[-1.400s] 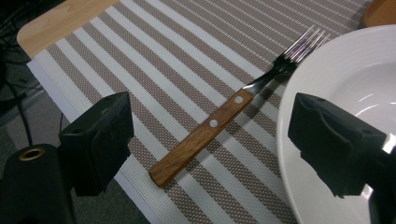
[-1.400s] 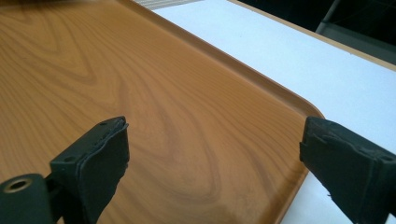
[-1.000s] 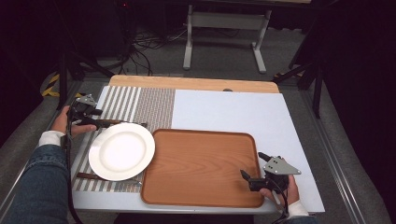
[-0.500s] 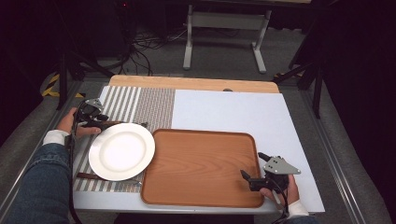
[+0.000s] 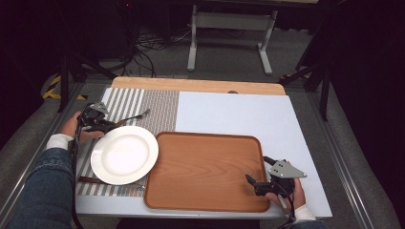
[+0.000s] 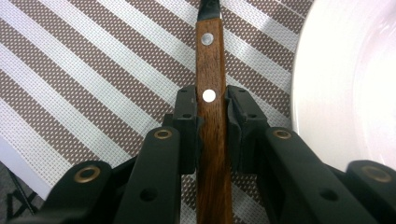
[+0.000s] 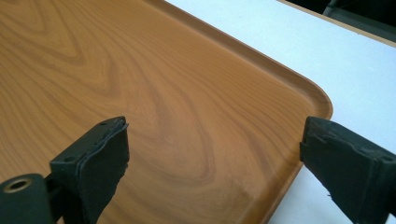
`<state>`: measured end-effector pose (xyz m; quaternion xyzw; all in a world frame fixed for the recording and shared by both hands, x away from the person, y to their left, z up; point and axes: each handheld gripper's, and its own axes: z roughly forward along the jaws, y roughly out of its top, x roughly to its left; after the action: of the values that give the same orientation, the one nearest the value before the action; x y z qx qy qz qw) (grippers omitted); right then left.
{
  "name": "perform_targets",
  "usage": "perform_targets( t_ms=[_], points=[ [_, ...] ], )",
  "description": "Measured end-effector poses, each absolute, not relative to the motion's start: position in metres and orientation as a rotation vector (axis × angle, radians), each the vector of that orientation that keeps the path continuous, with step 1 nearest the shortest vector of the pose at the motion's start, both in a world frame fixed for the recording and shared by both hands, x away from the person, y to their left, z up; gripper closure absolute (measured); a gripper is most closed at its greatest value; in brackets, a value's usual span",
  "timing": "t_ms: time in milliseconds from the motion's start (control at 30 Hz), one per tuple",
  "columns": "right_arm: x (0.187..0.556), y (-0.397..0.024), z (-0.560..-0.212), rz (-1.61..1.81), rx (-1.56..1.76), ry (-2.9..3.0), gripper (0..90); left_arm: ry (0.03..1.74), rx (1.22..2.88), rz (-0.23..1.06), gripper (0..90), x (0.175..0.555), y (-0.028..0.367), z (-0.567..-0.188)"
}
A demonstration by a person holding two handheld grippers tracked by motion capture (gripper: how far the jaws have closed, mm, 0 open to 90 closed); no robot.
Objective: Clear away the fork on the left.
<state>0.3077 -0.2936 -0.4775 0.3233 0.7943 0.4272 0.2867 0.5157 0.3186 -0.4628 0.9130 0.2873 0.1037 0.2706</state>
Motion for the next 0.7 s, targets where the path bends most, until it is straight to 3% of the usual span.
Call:
perform_targets(
  t_ms=[400,700],
  points=[
    [0.308,-0.294,-0.477,1.160,0.858,2.123,9.2,0.852,2.360,0.492,76.2,0.507,0.319,-0.455],
    [0.306,-0.297,-0.475,1.179,0.855,2.100,9.2,0.880,2.232,0.571,76.3,0.495,0.321,-0.440]
  ],
)
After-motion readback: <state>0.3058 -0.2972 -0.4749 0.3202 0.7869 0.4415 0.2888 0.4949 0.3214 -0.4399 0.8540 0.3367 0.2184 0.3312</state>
